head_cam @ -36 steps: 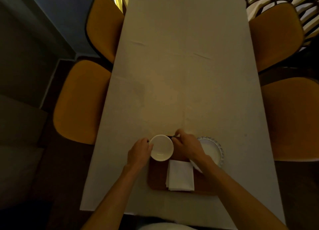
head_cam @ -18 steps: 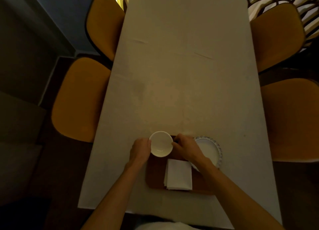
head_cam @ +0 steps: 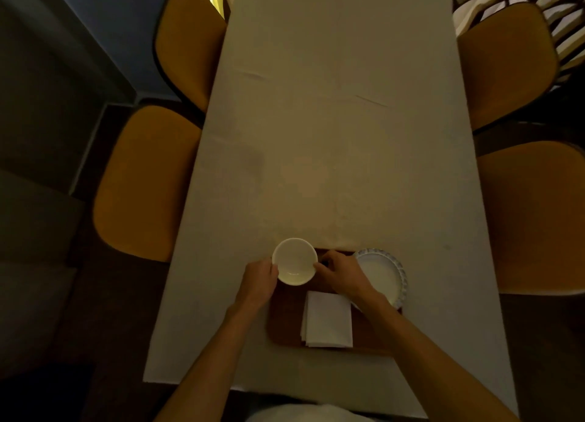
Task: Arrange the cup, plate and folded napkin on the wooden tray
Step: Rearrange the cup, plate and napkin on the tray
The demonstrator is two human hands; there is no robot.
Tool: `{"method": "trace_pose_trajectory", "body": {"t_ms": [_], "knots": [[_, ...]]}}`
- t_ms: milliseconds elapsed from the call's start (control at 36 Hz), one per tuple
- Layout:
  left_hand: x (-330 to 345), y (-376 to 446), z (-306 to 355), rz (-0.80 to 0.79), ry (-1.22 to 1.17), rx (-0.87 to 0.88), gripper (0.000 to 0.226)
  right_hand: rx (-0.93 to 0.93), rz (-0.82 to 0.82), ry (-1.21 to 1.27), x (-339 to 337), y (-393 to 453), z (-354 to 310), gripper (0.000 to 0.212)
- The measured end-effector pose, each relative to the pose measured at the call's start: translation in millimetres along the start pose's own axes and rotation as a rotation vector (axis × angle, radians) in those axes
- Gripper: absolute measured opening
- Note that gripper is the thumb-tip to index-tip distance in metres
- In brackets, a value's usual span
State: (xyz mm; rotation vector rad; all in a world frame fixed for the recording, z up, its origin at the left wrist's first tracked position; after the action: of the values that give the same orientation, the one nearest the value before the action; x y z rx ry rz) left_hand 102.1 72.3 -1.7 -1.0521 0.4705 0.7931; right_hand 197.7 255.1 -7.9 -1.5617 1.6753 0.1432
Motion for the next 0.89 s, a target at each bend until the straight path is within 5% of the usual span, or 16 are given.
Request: {"method": "trace_pose_trajectory", "body": {"t_ms": [889], "knots": [[-6.6,-4.4,3.7,0.040,0.007,-0.014,0.025,0.011,0.024,-0.049,6.6,-3.1,-5.1,0.036]]}}
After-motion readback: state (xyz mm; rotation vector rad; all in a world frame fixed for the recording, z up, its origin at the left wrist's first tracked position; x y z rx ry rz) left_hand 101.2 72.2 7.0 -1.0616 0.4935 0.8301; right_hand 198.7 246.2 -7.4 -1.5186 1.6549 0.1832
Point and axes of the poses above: each hand's wrist, its own y-axis towards the middle knuckle, its own x-axis out of the palm, z = x × y, the point moved 1 cm from there along y, towards the middle knuckle, and after that the axes turned 11 degrees about -x, right-handed, at the moved point
